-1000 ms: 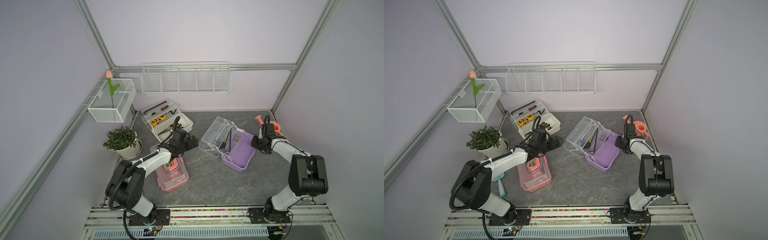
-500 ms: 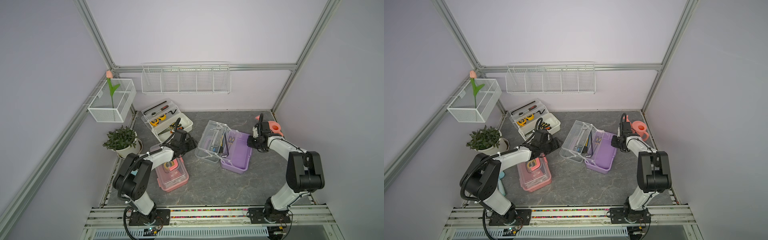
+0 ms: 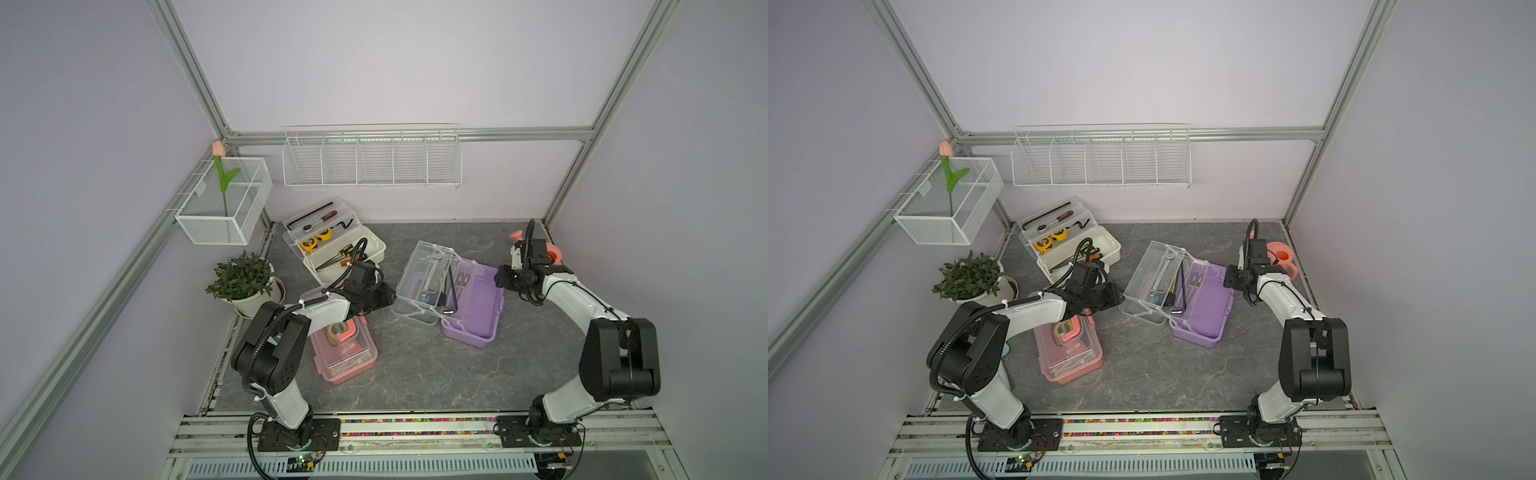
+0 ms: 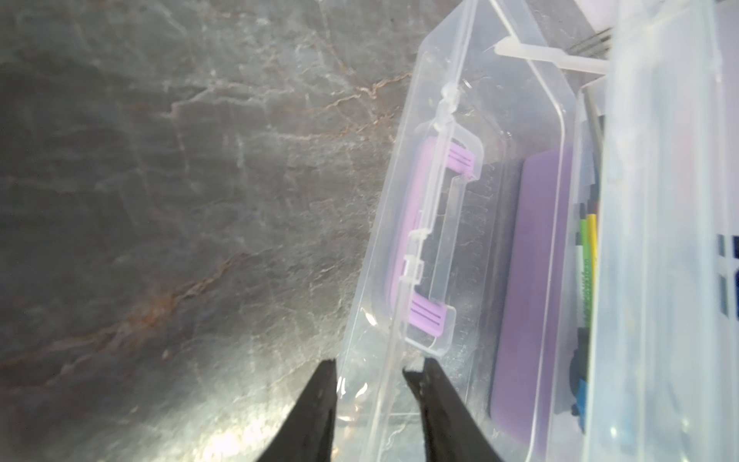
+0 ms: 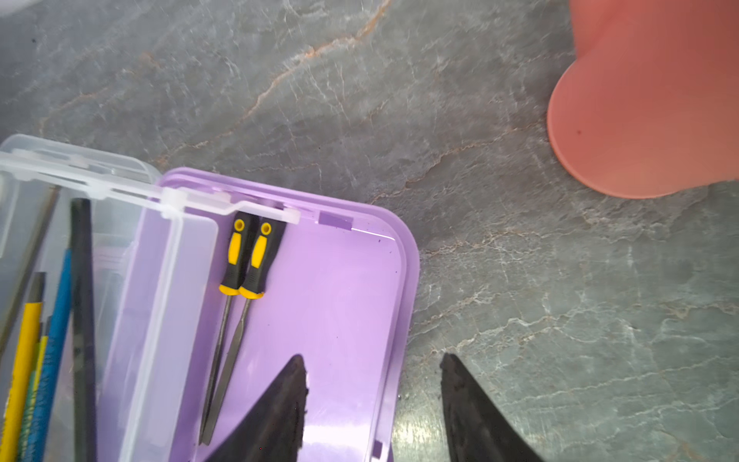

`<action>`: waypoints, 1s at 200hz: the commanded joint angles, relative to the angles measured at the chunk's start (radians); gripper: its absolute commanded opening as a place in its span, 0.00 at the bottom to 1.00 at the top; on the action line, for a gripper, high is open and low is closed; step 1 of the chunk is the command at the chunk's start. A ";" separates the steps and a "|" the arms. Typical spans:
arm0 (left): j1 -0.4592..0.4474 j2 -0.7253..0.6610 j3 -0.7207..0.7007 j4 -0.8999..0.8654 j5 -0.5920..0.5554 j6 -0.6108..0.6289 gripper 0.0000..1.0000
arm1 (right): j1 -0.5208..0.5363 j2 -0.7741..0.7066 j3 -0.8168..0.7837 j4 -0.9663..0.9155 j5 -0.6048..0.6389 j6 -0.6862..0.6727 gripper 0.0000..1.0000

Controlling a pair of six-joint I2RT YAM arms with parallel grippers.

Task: Close toolboxes
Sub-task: Close the toolbox lid.

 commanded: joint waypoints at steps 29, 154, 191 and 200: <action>-0.011 0.010 0.011 -0.089 -0.048 0.102 0.25 | -0.015 -0.085 -0.060 -0.022 0.029 0.064 0.57; -0.062 -0.025 0.111 -0.210 -0.215 0.195 0.04 | -0.047 -0.209 -0.136 -0.002 -0.084 0.098 0.58; -0.111 -0.098 0.204 -0.301 -0.382 0.292 0.04 | -0.020 -0.221 -0.138 0.018 -0.163 0.127 0.58; -0.121 -0.112 0.224 -0.311 -0.407 0.314 0.04 | -0.014 -0.223 -0.139 0.023 -0.172 0.132 0.58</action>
